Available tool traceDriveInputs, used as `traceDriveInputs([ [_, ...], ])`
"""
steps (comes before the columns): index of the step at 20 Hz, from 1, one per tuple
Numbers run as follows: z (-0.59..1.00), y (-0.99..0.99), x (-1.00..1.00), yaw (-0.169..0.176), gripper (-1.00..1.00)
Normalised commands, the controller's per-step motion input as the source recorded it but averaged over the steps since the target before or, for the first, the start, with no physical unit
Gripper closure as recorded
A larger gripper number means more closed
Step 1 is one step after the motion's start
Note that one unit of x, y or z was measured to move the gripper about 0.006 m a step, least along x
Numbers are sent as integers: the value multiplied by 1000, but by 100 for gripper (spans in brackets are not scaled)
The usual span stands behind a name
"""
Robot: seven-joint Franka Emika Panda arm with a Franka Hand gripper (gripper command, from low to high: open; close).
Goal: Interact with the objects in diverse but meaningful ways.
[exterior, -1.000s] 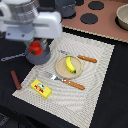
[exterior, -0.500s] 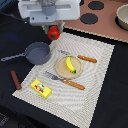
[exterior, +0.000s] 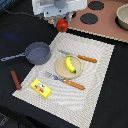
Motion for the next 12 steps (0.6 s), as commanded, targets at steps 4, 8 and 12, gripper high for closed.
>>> traceDriveInputs([
  [4,-211,270,-186,117,100],
  [8,-249,389,-201,104,100],
  [12,-316,355,-165,100,100],
])
